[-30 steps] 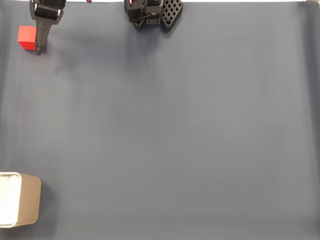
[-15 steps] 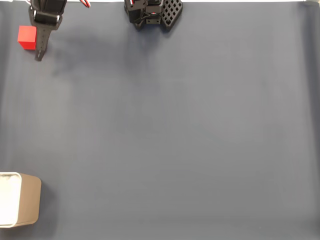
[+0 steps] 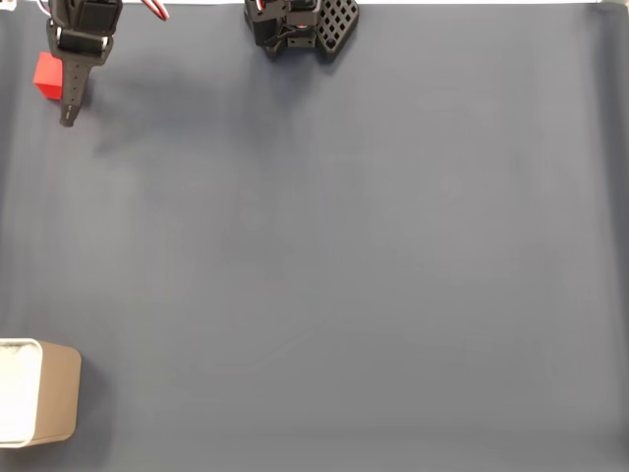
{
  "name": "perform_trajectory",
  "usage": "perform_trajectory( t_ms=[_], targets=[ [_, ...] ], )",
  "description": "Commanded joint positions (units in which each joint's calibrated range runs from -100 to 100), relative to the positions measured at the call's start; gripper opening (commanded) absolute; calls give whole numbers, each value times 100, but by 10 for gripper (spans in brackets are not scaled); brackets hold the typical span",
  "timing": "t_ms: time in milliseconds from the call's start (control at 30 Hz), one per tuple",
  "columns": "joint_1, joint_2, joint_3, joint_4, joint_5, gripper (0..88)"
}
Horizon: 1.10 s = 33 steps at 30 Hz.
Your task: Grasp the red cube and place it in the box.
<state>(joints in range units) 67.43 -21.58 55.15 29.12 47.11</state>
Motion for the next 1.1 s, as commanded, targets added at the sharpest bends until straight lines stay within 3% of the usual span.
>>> perform_trajectory(
  t_ms=[0, 1067],
  targets=[
    [-60, 18, -351, -84, -88, 386],
    [-188, 538, -844, -371, -181, 383]
  ],
)
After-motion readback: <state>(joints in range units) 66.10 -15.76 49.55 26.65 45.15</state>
